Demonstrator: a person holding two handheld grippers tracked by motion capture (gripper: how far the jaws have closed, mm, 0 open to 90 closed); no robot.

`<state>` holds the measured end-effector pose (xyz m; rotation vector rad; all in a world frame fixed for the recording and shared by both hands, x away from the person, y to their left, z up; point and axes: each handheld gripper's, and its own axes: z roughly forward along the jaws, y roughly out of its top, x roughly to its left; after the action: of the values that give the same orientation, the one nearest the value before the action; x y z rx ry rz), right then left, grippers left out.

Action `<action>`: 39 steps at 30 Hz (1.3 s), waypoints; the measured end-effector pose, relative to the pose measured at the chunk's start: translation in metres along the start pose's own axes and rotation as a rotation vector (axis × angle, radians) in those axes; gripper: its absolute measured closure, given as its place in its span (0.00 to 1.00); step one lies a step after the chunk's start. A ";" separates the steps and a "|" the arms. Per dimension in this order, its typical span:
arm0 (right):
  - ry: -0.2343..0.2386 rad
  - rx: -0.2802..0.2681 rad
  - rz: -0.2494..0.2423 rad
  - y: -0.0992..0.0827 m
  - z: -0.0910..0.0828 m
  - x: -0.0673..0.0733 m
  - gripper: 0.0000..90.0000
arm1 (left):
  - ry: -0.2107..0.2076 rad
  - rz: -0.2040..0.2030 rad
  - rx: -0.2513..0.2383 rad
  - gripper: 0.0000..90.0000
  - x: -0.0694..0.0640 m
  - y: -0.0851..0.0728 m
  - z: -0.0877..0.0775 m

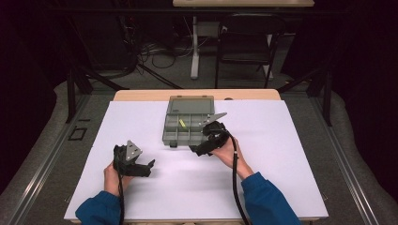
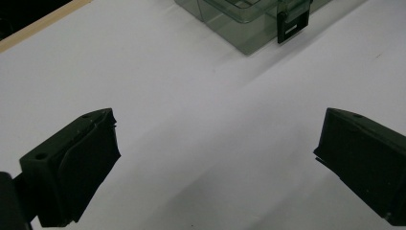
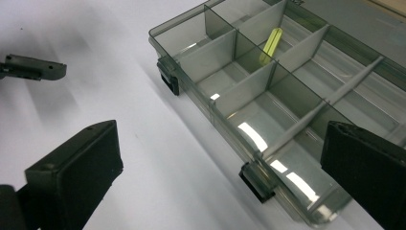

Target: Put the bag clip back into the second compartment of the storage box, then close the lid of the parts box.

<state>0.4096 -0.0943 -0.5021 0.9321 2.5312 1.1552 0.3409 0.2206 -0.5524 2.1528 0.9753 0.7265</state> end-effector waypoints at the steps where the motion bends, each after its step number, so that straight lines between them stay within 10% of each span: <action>1: 0.000 -0.004 0.003 -0.002 -0.002 0.000 0.00 | -0.001 0.000 -0.002 0.00 0.000 0.000 0.000; 39: 0.064 -0.063 -0.061 -0.029 -0.009 0.013 0.00 | -0.002 -0.006 0.014 0.00 0.001 -0.001 0.003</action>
<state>0.3822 -0.1060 -0.5169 0.8092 2.5377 1.2575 0.3429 0.2207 -0.5549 2.1617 0.9877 0.7166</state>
